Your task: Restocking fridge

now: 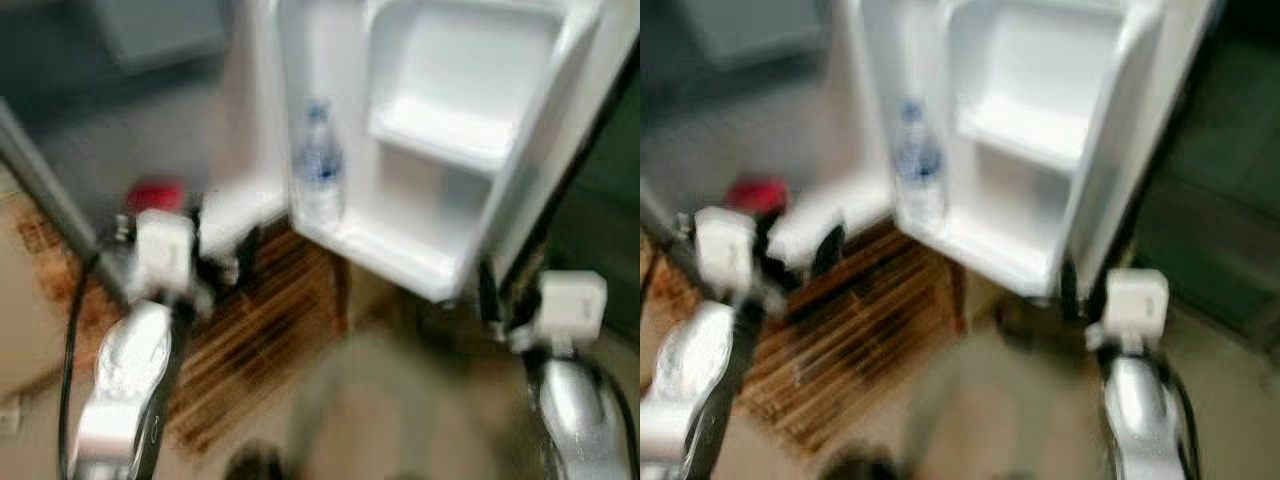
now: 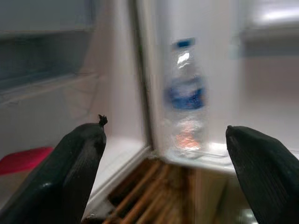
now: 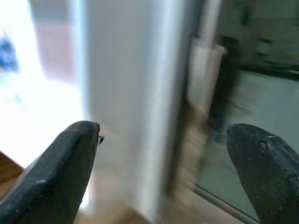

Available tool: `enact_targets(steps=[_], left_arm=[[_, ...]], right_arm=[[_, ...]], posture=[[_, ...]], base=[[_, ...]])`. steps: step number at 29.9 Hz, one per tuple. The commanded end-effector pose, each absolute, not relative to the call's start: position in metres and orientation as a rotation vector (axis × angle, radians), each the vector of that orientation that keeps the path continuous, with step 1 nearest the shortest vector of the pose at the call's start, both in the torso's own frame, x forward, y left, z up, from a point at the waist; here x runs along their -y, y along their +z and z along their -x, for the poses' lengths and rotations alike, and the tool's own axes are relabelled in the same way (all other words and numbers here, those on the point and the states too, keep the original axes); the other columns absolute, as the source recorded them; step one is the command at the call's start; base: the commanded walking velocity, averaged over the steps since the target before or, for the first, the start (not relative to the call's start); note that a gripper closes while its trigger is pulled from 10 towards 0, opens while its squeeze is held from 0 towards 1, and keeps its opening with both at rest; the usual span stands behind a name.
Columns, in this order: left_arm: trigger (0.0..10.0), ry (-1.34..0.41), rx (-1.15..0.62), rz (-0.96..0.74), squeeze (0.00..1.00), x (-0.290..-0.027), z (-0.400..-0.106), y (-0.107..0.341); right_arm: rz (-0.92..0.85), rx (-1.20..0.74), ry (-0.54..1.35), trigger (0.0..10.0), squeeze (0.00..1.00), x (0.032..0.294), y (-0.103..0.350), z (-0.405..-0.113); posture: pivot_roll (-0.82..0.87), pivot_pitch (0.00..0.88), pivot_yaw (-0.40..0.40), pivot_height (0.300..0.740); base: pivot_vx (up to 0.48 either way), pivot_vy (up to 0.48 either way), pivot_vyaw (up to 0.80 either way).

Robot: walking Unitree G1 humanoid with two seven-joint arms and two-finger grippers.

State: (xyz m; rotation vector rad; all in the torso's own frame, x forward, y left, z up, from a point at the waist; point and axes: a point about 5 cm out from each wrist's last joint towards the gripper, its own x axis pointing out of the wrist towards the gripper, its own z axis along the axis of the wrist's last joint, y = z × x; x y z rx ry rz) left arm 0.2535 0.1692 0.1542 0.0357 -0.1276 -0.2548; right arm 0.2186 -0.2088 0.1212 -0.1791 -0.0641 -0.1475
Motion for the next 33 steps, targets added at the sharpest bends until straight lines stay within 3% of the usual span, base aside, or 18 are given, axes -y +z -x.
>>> enact_targets(steps=[1, 2, 10, 20, 28, 33], left_arm=[[10.0, -0.268, 0.148, -0.053, 0.00, -0.169, -0.258, 0.160], [10.0, -0.278, 0.154, -0.055, 0.00, -0.168, -0.260, 0.161], [10.0, -0.292, 0.168, -0.075, 0.00, -0.166, -0.265, 0.165], [10.0, -0.300, 0.201, -0.041, 0.00, -0.162, -0.265, 0.168], [10.0, -0.307, 0.200, -0.044, 0.00, -0.163, -0.268, 0.169], [10.0, -0.309, 0.205, -0.046, 0.00, -0.163, -0.270, 0.170]], right_arm=[[0.220, 0.043, -0.235, 10.0, 0.00, 0.223, 0.121, -0.221], [0.235, 0.046, -0.288, 10.0, 0.00, 0.233, 0.124, -0.223], [0.254, 0.074, -0.282, 10.0, 0.00, 0.233, 0.131, -0.225], [0.226, 0.041, -0.291, 10.0, 0.00, 0.233, 0.122, -0.227], [0.239, 0.041, -0.293, 10.0, 0.00, 0.232, 0.121, -0.228], [0.349, 0.092, -0.386, 10.0, 0.00, 0.241, 0.133, -0.230]], posture=[[-0.13, 0.000, 0.069, 0.740], [-0.14, 0.000, 0.072, 0.740], [-0.14, 0.000, 0.075, 0.740], [-0.13, 0.000, 0.070, 0.740], [-0.14, 0.000, 0.074, 0.740], [-0.14, 0.000, 0.080, 0.740]], base=[[0.000, 0.000, 0.00], [0.000, 0.000, 0.00], [0.165, -0.173, 0.00], [0.331, -0.344, 0.66], [0.105, 0.000, 0.17], [0.000, 0.000, 0.00]])
